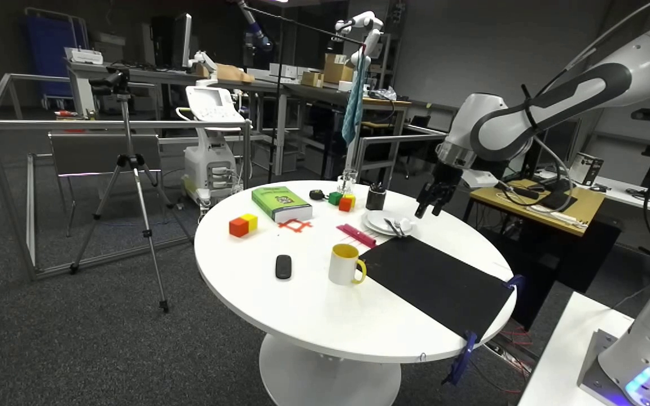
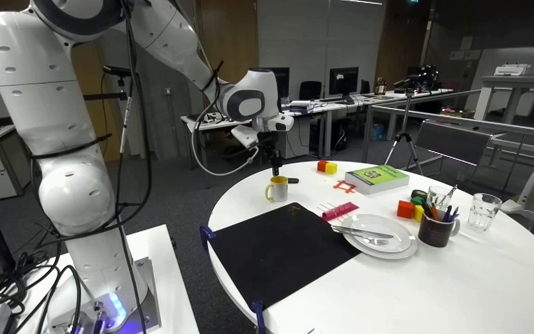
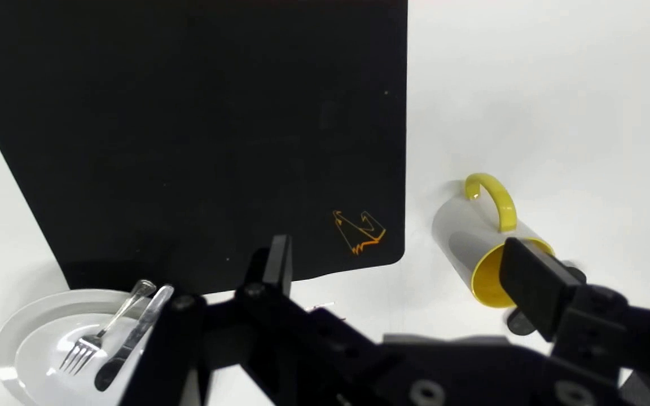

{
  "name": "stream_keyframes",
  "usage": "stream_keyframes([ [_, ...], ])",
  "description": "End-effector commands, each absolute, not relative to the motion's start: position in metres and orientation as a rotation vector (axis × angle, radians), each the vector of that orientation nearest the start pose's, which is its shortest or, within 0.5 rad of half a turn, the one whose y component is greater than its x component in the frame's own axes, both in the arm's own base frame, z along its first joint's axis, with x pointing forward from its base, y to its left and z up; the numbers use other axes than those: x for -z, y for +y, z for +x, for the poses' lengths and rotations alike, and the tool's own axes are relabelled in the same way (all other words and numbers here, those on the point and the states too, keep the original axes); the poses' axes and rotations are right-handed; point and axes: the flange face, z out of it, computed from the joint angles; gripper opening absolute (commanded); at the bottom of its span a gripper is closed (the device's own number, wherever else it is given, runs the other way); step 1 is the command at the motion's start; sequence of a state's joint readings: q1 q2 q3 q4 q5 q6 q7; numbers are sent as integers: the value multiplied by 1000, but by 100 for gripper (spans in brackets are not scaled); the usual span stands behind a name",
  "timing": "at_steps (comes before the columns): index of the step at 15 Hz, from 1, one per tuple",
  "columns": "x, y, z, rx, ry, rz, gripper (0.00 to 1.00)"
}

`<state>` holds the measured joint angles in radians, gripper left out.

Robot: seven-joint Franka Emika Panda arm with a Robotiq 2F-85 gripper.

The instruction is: Move the white mug to the left of the black mat

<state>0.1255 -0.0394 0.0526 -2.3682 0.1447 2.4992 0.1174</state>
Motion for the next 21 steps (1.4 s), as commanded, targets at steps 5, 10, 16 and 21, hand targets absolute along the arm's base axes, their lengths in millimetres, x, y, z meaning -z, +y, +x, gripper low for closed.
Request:
stream_keyframes([
  [5, -375, 50, 436, 380, 82, -2964, 100],
  [10, -382, 33, 421, 360, -8, -2892, 100],
  [16, -378, 25, 430, 355, 48, -2903, 100],
  [21, -378, 25, 430, 355, 53, -2901, 100],
])
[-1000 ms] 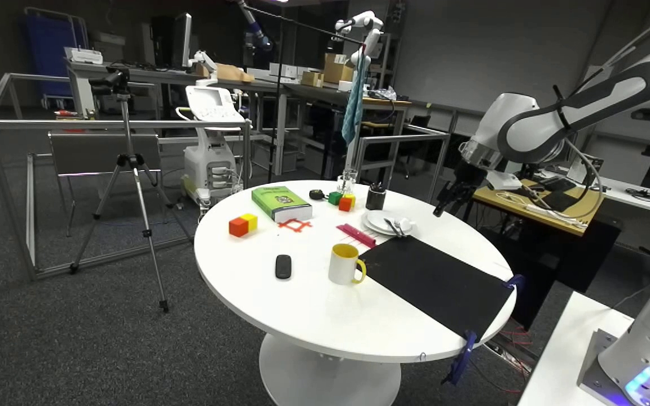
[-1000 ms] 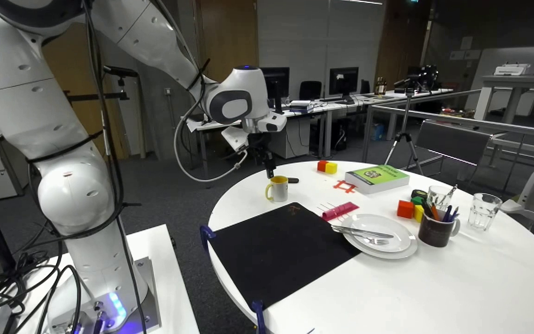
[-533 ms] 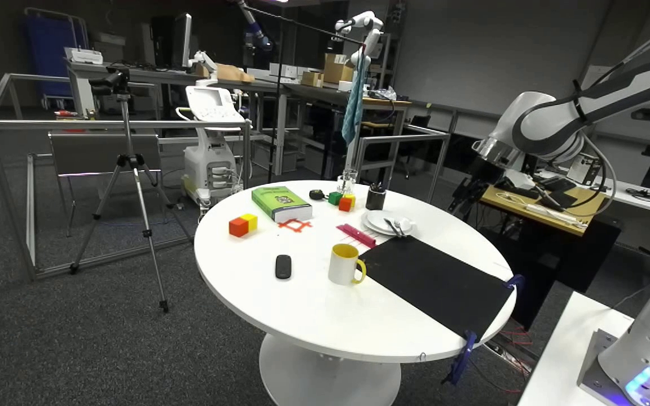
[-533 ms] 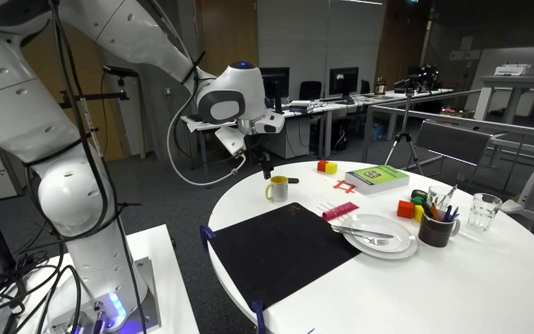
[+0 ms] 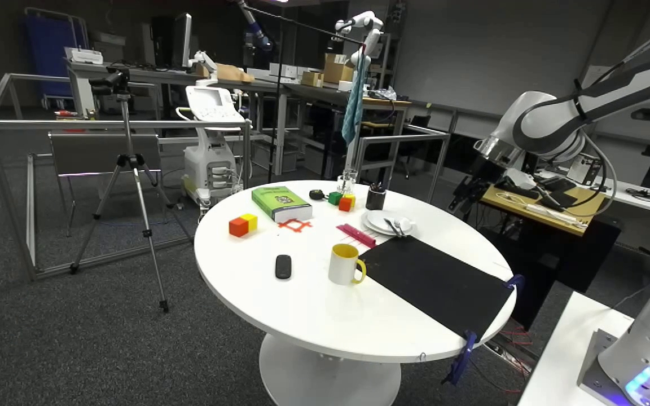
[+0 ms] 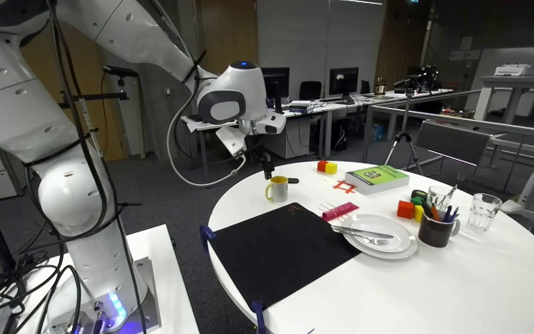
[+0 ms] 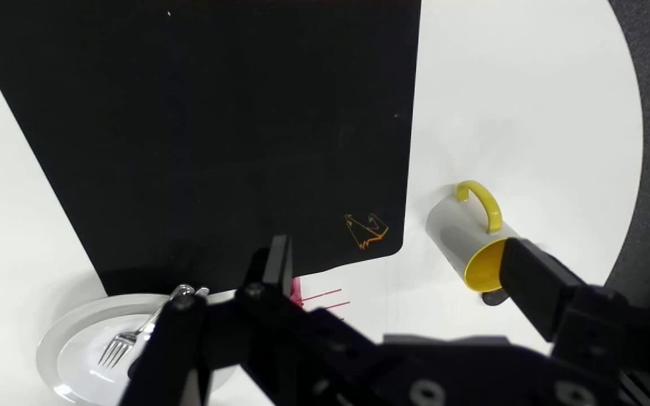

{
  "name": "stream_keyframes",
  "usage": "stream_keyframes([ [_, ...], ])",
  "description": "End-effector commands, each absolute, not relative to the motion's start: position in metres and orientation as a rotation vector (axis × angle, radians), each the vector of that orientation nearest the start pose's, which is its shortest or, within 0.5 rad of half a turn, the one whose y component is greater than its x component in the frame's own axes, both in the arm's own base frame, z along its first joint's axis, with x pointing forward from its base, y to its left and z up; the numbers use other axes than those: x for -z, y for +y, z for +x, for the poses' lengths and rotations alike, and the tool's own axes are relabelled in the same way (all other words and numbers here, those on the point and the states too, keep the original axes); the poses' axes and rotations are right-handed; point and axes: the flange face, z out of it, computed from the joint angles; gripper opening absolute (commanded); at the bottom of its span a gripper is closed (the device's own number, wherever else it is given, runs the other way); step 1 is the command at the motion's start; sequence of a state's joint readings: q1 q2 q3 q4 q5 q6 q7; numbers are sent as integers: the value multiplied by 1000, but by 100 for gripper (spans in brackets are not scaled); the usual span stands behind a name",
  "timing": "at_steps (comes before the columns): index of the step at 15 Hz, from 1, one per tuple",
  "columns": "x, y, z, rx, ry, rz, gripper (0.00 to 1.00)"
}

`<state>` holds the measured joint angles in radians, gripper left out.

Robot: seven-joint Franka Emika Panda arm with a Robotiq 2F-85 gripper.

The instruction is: Move the white mug to the left of the black mat

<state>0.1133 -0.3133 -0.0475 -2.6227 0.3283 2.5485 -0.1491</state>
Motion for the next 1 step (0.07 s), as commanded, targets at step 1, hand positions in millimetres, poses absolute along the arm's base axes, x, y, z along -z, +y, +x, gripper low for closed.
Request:
stream_keyframes([
  [1, -378, 25, 430, 355, 53, -2901, 100],
])
